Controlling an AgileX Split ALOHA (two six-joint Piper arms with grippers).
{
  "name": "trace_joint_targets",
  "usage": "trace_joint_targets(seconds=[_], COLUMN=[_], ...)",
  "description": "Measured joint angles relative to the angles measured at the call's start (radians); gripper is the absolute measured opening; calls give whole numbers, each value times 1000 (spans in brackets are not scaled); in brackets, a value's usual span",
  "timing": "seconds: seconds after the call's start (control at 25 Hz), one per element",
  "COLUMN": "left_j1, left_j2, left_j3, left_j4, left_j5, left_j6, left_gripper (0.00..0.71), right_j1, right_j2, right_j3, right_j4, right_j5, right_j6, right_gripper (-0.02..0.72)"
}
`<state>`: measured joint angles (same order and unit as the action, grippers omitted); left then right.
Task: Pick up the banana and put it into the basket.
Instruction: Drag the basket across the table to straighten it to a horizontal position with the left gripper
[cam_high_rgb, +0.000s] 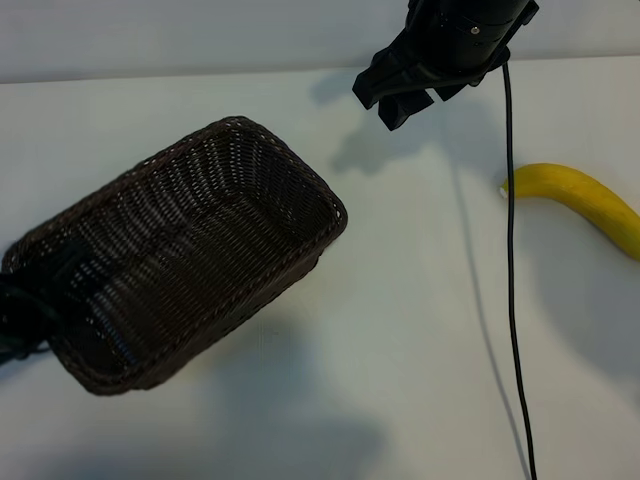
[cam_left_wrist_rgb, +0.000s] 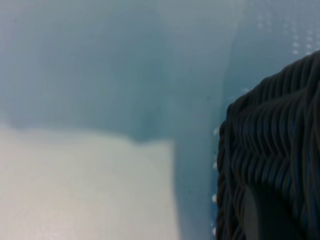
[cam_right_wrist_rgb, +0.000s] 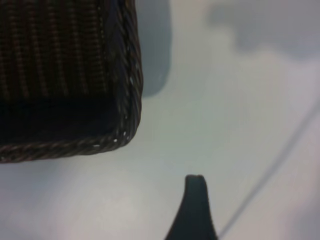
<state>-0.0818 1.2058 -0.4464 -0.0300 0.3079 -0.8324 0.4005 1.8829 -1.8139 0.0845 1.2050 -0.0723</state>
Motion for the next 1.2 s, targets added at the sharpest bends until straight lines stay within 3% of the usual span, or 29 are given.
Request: trace_joint_targets(seconds=[0.28, 0.48, 0.76, 1.0, 1.2], left_j1=[4, 56, 71, 71, 98], left_j2=[2, 34, 114, 222, 288], left_j3=[-169, -250, -302, -434, -524], left_j4=[4, -19, -254, -468, -525], left_j5=[73, 114, 149, 249, 358], left_j6=[84, 161, 469, 767, 899], left_gripper=[150, 150, 150, 150, 150], right_j1=[0, 0, 0, 0, 0], right_j2=[0, 0, 0, 0, 0], right_j3=[0, 0, 0, 0, 0], right_j4=[-1, -1, -3, -3, -3], right_j5=[12, 14, 15, 15, 15], right_j6=[0, 0, -9, -12, -15], right_gripper=[571, 571, 571, 571, 570])
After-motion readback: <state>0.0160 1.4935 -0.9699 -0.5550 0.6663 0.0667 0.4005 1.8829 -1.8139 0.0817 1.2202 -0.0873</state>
